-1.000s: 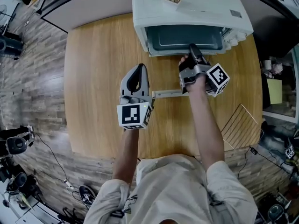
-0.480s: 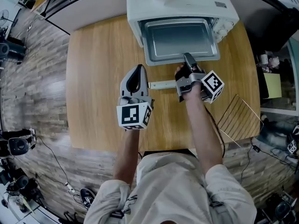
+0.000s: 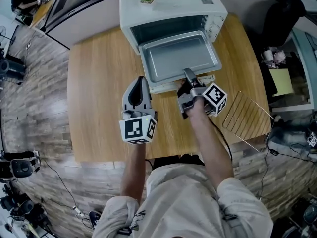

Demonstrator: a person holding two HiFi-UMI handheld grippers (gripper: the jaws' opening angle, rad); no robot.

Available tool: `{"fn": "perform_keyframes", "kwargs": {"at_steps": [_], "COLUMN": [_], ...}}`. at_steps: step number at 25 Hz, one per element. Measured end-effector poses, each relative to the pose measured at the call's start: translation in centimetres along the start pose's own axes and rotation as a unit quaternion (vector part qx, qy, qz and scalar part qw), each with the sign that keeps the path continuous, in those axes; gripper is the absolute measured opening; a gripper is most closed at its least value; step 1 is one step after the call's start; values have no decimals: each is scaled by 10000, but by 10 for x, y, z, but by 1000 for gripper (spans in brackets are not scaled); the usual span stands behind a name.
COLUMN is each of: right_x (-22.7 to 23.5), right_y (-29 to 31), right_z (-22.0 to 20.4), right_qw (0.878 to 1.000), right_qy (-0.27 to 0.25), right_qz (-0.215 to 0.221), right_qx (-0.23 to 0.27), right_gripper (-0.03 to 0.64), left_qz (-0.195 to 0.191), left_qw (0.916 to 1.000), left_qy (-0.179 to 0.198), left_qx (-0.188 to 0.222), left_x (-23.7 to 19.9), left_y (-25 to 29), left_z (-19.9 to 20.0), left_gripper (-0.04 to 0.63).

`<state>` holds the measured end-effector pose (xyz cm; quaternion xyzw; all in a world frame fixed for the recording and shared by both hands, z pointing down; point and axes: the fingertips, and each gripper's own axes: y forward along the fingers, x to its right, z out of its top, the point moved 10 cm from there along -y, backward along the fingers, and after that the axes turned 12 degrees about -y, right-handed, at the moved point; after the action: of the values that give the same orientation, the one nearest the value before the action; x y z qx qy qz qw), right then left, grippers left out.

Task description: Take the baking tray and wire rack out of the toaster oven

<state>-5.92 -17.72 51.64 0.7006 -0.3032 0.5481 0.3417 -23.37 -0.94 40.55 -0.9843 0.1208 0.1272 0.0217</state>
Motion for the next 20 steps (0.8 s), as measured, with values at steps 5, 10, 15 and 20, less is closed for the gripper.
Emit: {"fn": "perform_keyframes", "kwargs": {"at_steps": [5, 10, 15, 20], "right_x": [0, 0, 2, 7], "right_y": [-22, -42, -67, -100], "right_z": [7, 19, 36, 64], "right_qw": [9999, 9998, 9990, 9964], "right_qy": [90, 63, 121, 149], "right_qz": [76, 118, 87, 27], "right_qx": [50, 161, 417, 835], "right_gripper": [101, 101, 101, 101], "left_qz": [-78, -173, -288, -580], "left_qw": [9999, 9998, 9994, 9981], "left_qy": [2, -19, -146, -173], "left_qx": [79, 136, 110, 81], "left_x": [20, 34, 48, 71], "left_y": [-8, -10, -9, -2], "left_z": [-2, -1, -7, -11], "left_gripper": [14, 14, 14, 14]}}
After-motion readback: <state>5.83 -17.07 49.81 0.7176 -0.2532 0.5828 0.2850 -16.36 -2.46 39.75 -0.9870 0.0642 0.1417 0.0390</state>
